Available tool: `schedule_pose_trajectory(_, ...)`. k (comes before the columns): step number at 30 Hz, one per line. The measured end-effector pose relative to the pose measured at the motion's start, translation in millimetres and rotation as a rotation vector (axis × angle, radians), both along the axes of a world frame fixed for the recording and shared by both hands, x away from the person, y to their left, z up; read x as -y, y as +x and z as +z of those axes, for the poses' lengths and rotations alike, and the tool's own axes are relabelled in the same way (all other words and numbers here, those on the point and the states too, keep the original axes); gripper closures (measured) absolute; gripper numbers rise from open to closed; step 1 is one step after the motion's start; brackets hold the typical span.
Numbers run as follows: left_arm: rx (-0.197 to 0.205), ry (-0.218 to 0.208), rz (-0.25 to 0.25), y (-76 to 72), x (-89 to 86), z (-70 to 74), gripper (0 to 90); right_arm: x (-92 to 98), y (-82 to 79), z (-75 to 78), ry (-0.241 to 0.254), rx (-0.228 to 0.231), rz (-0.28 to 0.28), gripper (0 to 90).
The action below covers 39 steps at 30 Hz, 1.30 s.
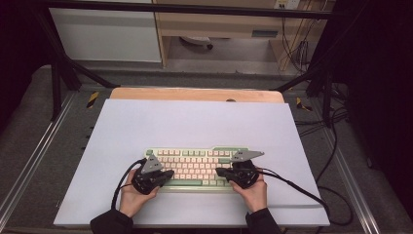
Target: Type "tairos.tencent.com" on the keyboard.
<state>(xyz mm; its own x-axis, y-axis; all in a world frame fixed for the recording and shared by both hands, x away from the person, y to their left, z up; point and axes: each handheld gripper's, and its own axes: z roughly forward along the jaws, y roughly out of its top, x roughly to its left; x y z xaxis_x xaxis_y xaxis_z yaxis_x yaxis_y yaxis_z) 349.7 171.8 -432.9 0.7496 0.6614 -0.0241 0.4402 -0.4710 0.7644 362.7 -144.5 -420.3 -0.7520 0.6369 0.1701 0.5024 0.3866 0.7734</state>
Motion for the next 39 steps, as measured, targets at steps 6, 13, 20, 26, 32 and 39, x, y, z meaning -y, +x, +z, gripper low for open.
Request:
schedule_pose_trajectory(6, 0.002, -0.004, -0.001, -0.4, -0.1, -0.7, 89.7, 0.8, 0.1, -0.1, 0.002, 0.002, -0.001, 90.0)
schedule_pose_trajectory(13, 0.011, -0.011, 0.001, -2.3, -3.6, 3.3, 89.7, 1.3, 0.3, -0.2, 0.002, 0.001, 0.000, 90.0)
schedule_pose_trajectory(20, 0.015, -0.026, 0.017, -2.5, -11.4, 6.6, 89.7, 1.8, 0.3, -0.5, 0.001, 0.002, -0.001, 90.0)
schedule_pose_trajectory(26, 0.017, -0.036, 0.021, -2.4, -14.5, 10.6, 89.7, 1.8, 0.3, -0.4, 0.002, 0.003, -0.001, 90.0)
schedule_pose_trajectory(32, 0.022, -0.040, 0.029, -0.4, -15.3, 16.1, 89.7, 1.8, 0.4, -0.4, 0.001, -0.001, -0.001, 90.0)
schedule_pose_trajectory(39, 0.025, -0.037, 0.033, 4.8, -12.4, 19.7, 89.7, 0.9, 0.6, -1.7, -0.001, -0.004, 0.001, 90.0)
